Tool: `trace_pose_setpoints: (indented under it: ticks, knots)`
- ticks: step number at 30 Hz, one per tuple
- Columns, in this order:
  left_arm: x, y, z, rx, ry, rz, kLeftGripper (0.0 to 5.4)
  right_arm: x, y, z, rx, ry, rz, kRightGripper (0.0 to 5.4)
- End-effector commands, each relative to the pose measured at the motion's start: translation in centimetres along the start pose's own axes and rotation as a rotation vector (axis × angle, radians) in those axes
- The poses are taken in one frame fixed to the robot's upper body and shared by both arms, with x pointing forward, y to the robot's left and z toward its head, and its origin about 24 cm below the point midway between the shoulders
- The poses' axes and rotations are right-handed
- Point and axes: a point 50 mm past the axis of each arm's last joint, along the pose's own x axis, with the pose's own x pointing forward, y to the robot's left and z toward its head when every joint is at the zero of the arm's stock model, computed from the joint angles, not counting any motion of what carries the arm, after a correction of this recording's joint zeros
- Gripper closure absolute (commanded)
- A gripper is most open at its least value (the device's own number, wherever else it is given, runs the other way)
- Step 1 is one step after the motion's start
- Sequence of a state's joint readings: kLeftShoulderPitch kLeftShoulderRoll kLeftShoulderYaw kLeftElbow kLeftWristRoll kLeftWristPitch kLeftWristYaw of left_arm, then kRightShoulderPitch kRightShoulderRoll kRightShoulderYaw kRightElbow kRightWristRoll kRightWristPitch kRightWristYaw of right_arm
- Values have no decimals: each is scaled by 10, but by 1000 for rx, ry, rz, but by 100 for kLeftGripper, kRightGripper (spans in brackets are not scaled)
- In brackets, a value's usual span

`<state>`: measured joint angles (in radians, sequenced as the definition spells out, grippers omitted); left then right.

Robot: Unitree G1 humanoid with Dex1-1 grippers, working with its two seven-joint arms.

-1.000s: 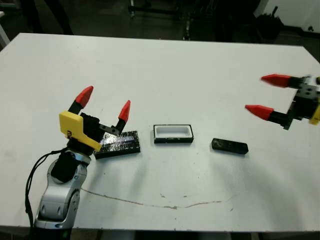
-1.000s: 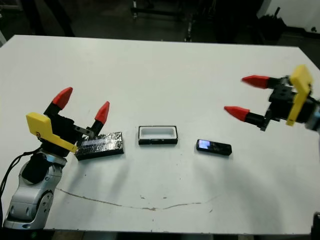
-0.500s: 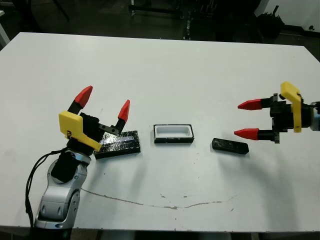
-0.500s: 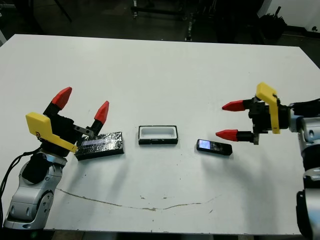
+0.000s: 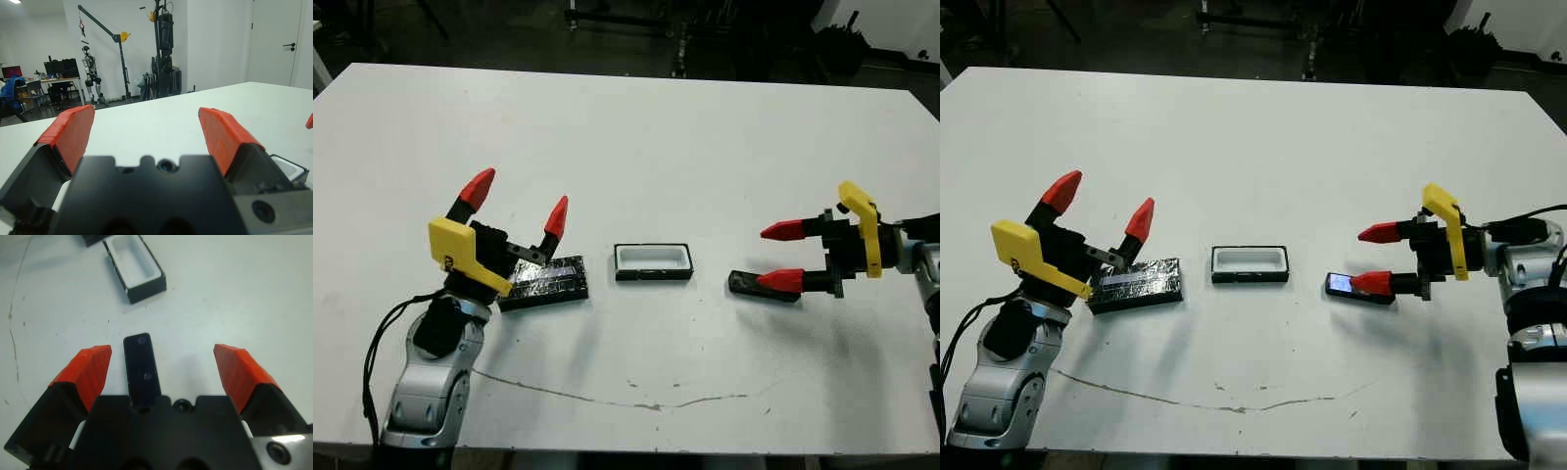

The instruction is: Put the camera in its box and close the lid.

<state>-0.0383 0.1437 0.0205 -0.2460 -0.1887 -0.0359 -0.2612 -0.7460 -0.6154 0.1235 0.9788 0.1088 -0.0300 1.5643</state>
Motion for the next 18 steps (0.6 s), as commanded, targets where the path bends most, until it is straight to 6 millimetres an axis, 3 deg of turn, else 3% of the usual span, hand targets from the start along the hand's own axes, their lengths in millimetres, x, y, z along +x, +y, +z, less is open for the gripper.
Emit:
trace_pose_setpoints:
  ticks: [1, 18]
  knots:
    - [-2, 1, -3, 2, 24, -1, 0, 4, 0, 0, -15, 22, 6, 1]
    - [-1, 2, -2, 2, 17, -7, 0, 12, 3, -14, -11, 81, 24, 1]
